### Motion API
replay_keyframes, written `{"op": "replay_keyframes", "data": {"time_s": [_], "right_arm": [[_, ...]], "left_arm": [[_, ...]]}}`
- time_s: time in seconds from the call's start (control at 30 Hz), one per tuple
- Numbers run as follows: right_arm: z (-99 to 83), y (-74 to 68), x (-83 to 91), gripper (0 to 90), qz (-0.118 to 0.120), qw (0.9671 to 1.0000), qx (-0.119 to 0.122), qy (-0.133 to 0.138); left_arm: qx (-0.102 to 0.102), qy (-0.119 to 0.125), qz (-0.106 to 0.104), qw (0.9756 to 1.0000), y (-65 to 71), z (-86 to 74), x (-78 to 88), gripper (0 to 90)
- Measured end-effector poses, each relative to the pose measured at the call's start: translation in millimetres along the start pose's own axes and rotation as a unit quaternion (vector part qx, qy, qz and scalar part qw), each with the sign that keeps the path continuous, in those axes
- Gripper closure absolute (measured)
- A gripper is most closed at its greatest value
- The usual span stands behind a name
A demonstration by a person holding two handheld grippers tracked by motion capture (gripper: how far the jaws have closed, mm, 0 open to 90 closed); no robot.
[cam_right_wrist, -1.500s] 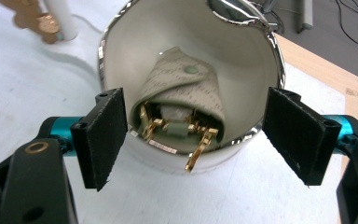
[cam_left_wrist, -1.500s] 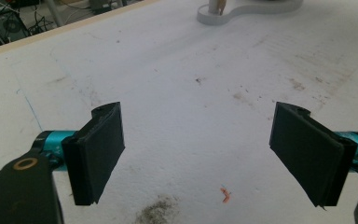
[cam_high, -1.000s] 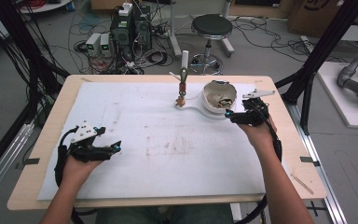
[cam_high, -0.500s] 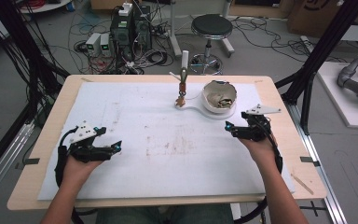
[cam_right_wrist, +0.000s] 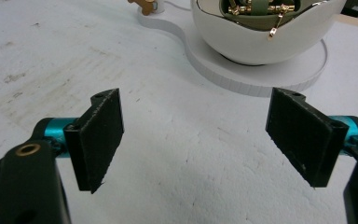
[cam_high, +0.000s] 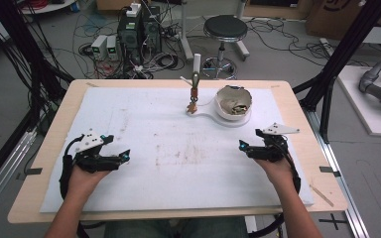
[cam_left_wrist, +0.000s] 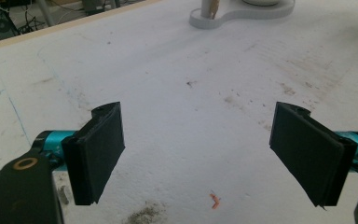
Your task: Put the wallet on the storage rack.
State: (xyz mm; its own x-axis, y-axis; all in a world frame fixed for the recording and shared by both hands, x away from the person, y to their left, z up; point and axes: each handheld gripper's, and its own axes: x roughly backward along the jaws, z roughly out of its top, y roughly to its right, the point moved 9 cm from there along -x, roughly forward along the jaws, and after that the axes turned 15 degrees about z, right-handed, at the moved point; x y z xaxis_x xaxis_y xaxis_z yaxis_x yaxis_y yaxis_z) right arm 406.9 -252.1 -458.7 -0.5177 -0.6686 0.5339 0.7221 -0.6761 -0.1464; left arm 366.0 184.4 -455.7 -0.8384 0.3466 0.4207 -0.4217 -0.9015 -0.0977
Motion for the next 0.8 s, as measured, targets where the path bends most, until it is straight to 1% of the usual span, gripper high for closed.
{"op": "replay_keyframes", "data": {"time_s": [0.17, 0.2, 0.23, 0.27, 0.3, 0.33, 0.47, 0.57, 0.6, 0.73, 0.8], "right_arm": [[-0.4, -3.0, 2.8, 19.4, 0.003, 0.9999, 0.005, 0.009], [-3.7, -4.6, 3.1, 19.4, 0.006, 0.9999, 0.007, 0.007], [-3.7, -4.6, 3.1, 19.4, 0.006, 0.9999, 0.007, 0.007], [-7.4, -5.0, 3.1, 19.3, 0.009, 0.9999, 0.006, 0.005], [-7.4, -5.0, 3.1, 19.3, 0.009, 0.9999, 0.006, 0.005], [-11.2, -3.7, 2.7, 19.1, 0.008, 1.0000, 0.005, -0.001], [-13.3, -1.5, 1.5, 18.5, 0.008, 0.9999, 0.004, -0.007], [-14.0, -1.8, 0.6, 18.5, 0.008, 0.9999, 0.002, -0.010], [-14.5, -1.9, 0.5, 18.5, 0.006, 0.9999, 0.005, -0.011], [-14.8, -3.3, 0.6, 18.5, 0.006, 0.9999, 0.006, -0.013], [-15.0, -3.5, 0.5, 18.5, 0.005, 0.9999, 0.005, -0.013]], "left_arm": [[0.003, 0.002, 0.002, 1.0000, -1.2, 0.9, -0.7, 17.7], [0.008, 0.006, 0.002, 0.9999, -1.9, 2.2, -0.5, 17.7], [0.008, 0.006, 0.002, 0.9999, -1.9, 2.2, -0.5, 17.7], [0.014, 0.010, 0.001, 0.9998, -2.3, 3.6, 0.0, 17.7], [0.014, 0.010, 0.001, 0.9998, -2.3, 3.6, 0.0, 17.7], [0.016, 0.012, 0.000, 0.9998, -2.3, 3.9, -0.6, 17.7], [0.013, 0.008, -0.002, 0.9999, -1.4, 2.5, -1.9, 17.7], [0.012, 0.007, -0.004, 0.9999, -0.1, 2.5, -1.6, 17.7], [0.012, 0.009, -0.007, 0.9999, 1.2, 2.9, -1.3, 17.7], [0.008, 0.007, -0.008, 0.9999, 1.8, 2.7, -1.8, 17.7], [0.010, 0.008, -0.007, 0.9999, 1.7, 3.0, -1.5, 17.7]]}}
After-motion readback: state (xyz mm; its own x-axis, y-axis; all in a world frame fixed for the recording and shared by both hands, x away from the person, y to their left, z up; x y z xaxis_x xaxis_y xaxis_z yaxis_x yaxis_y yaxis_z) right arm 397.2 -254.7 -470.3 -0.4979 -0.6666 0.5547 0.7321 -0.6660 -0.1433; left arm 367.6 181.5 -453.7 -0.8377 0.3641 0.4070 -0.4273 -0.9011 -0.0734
